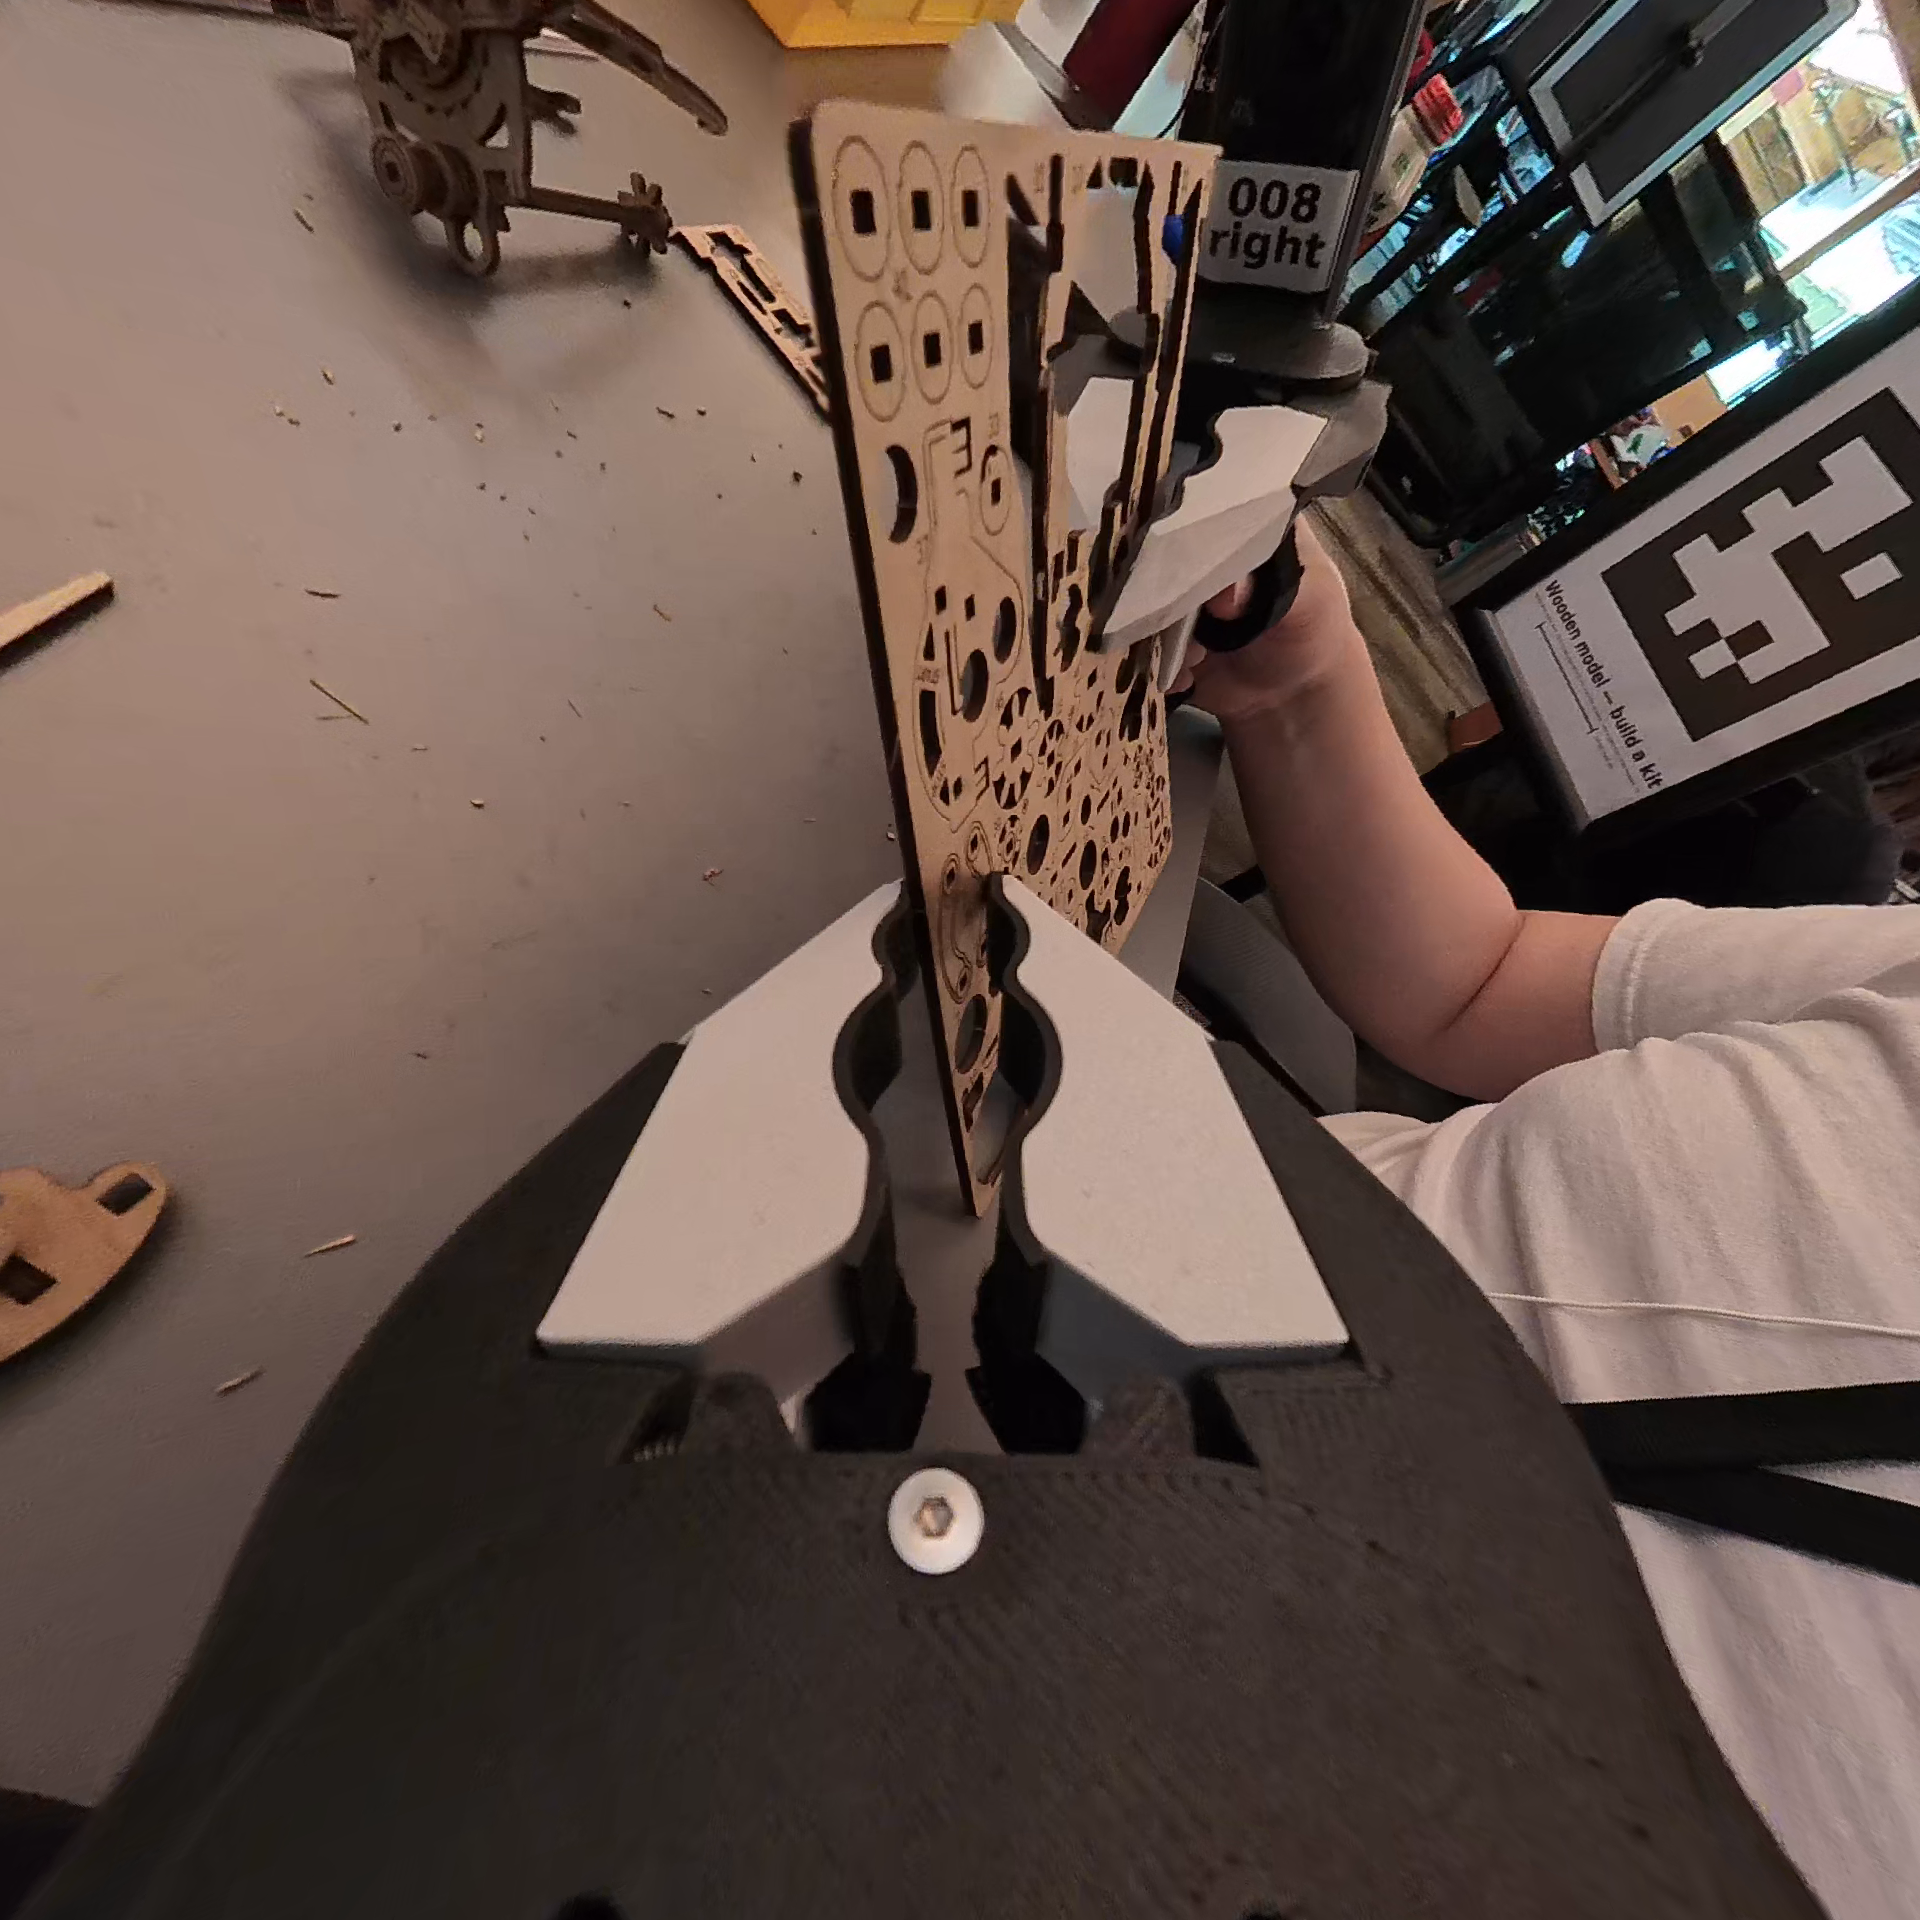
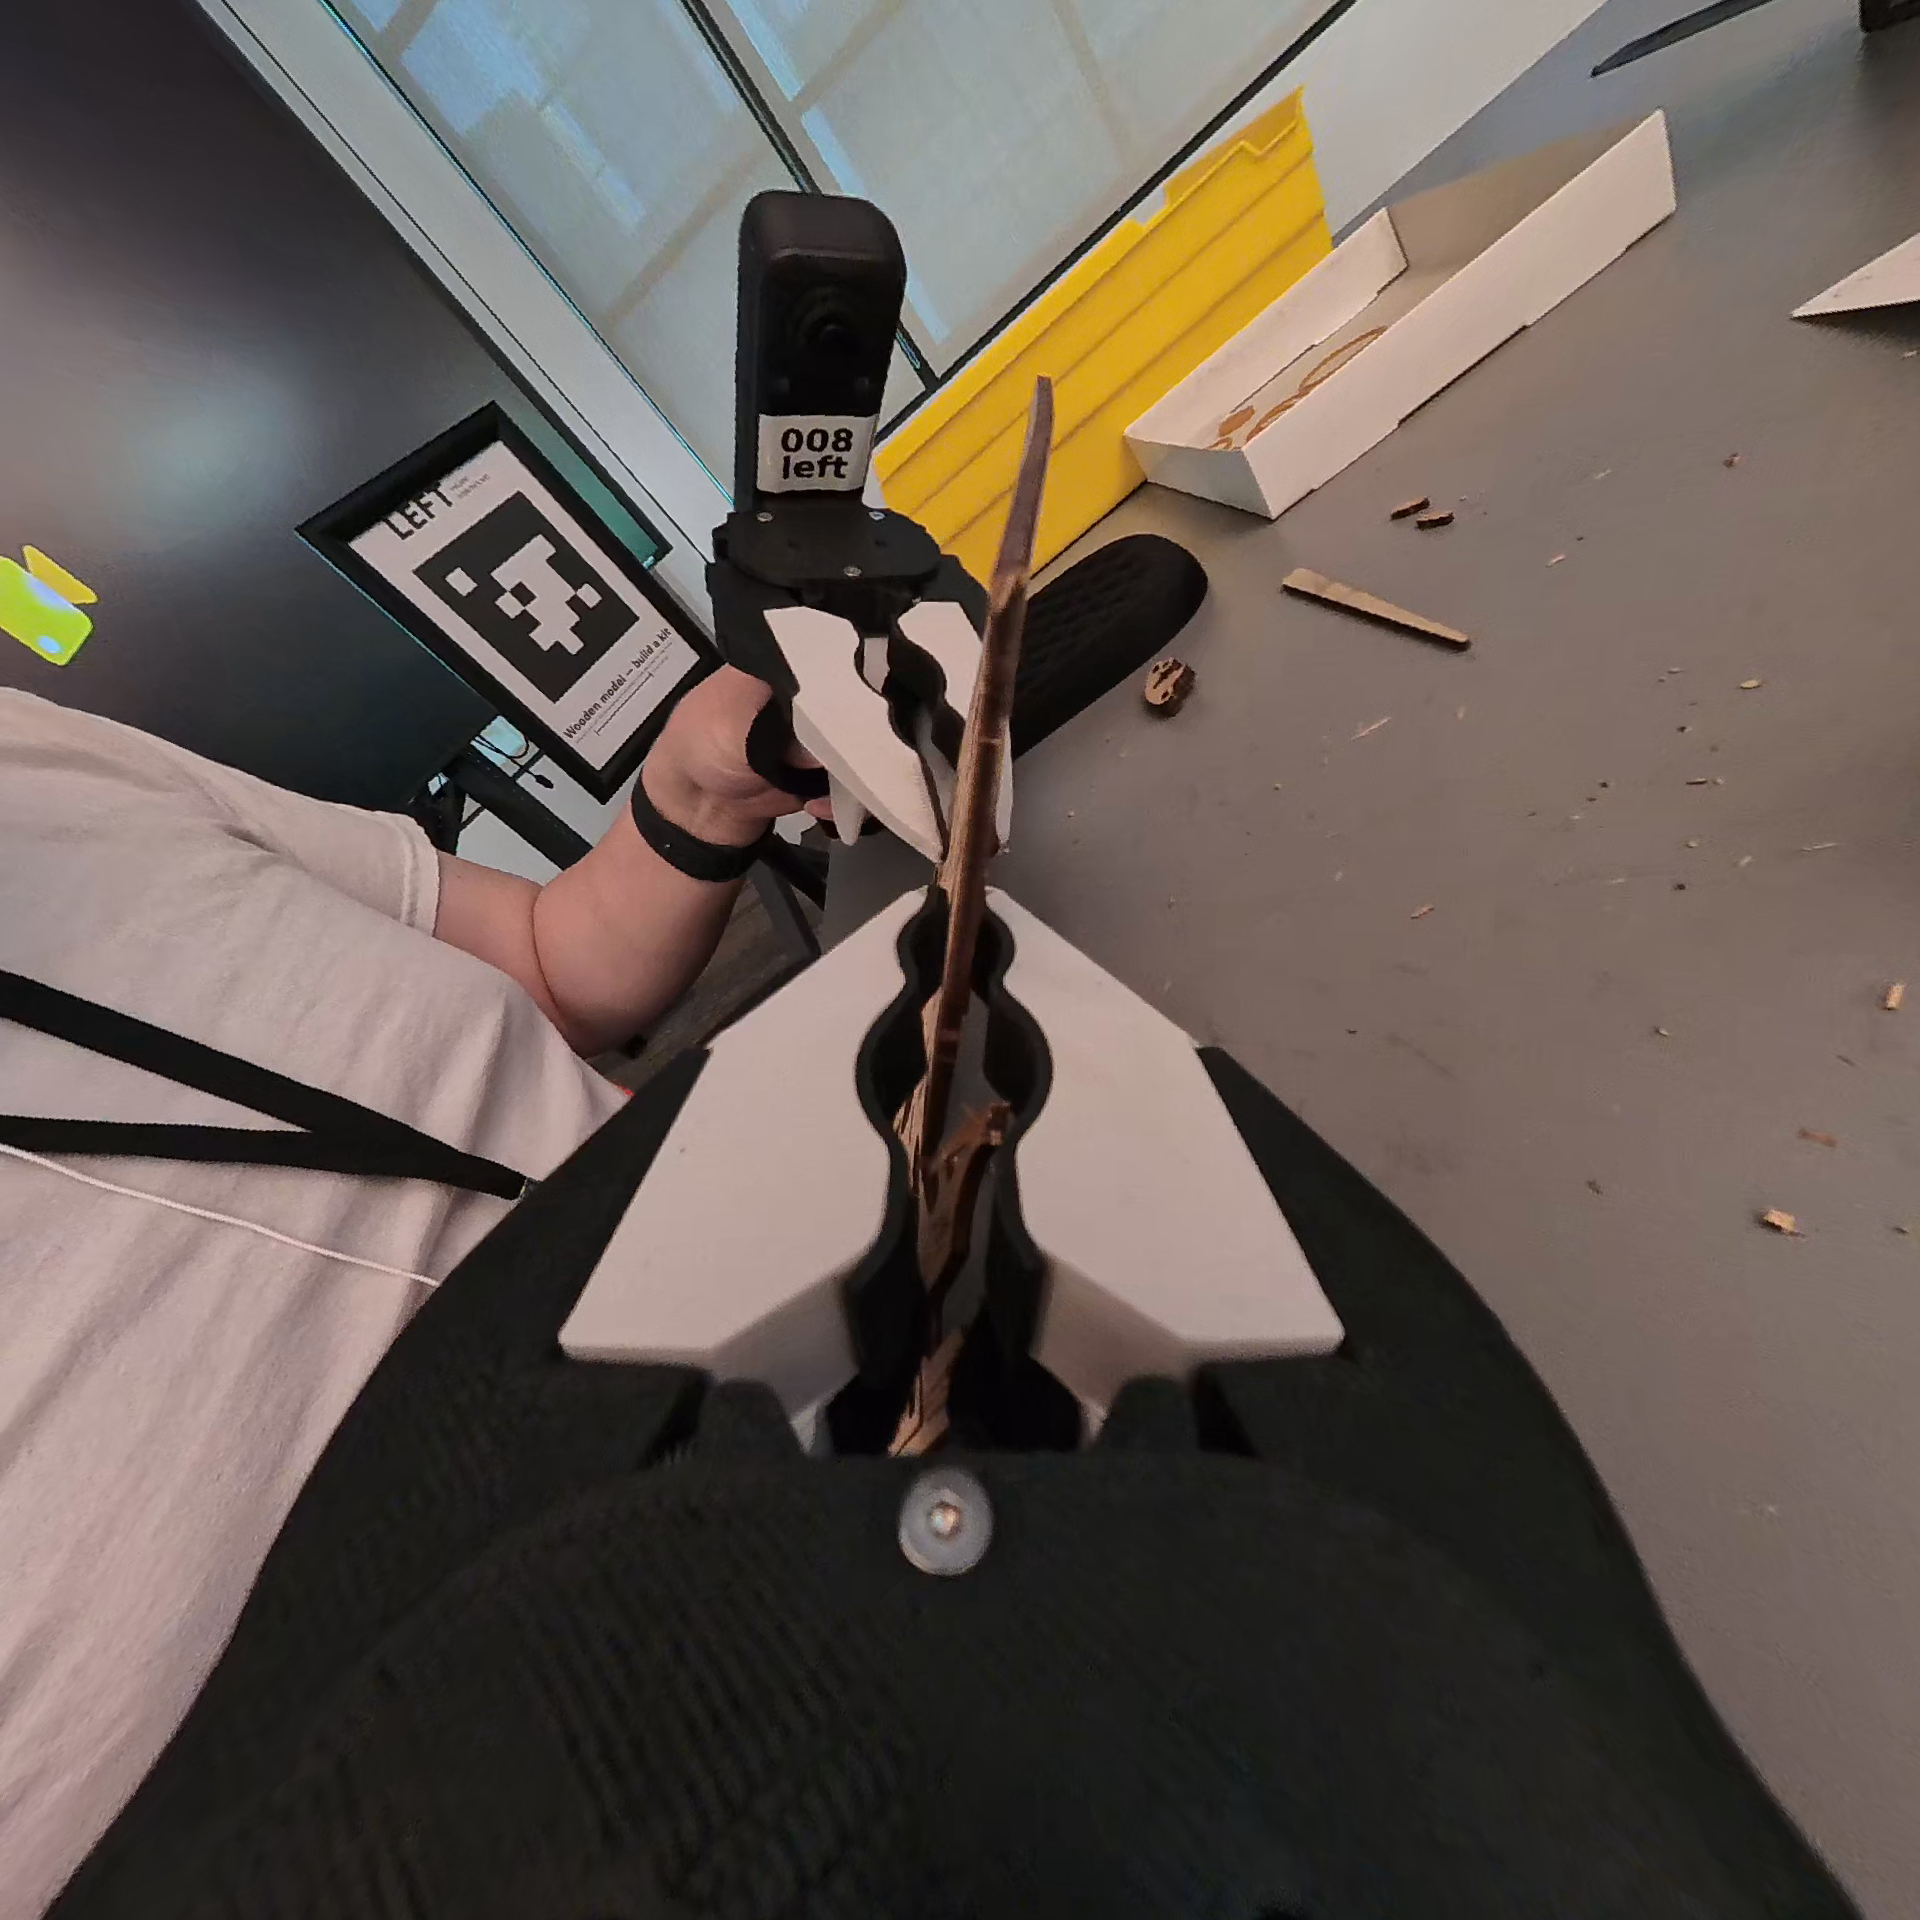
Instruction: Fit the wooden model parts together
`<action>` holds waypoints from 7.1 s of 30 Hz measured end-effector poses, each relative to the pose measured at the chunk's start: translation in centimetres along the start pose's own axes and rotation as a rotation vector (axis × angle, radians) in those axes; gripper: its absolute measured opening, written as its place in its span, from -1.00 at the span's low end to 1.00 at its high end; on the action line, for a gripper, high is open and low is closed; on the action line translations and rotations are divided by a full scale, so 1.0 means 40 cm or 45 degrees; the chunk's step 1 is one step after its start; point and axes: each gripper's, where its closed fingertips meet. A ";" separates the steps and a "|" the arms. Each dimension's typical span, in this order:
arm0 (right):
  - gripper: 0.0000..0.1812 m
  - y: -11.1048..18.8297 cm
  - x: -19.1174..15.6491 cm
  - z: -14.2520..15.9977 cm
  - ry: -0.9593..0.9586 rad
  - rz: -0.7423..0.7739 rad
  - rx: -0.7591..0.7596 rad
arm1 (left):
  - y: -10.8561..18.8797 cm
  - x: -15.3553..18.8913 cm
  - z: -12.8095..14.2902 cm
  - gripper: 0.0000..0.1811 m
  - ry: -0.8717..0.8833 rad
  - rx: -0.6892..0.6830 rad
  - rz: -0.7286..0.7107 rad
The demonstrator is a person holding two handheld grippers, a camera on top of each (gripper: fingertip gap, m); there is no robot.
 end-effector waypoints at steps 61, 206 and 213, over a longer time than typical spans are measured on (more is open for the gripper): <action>-0.98 0.004 -0.001 -0.007 -0.056 -0.049 0.031 | 0.008 0.004 -0.029 -0.93 0.229 0.259 0.138; -0.99 0.034 0.000 -0.055 -0.062 -0.062 0.234 | 0.060 -0.015 -0.053 -0.74 0.039 0.289 -0.045; -0.99 0.031 0.006 -0.052 -0.080 -0.049 0.220 | 0.024 -0.036 -0.050 -0.97 -0.043 0.183 -0.094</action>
Point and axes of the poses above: each gripper's, where its closed fingertips meet, y back along the fingers, z out of its underside, x = y × z across the jaws, and after that the axes turned 14 degrees about -y, right-handed
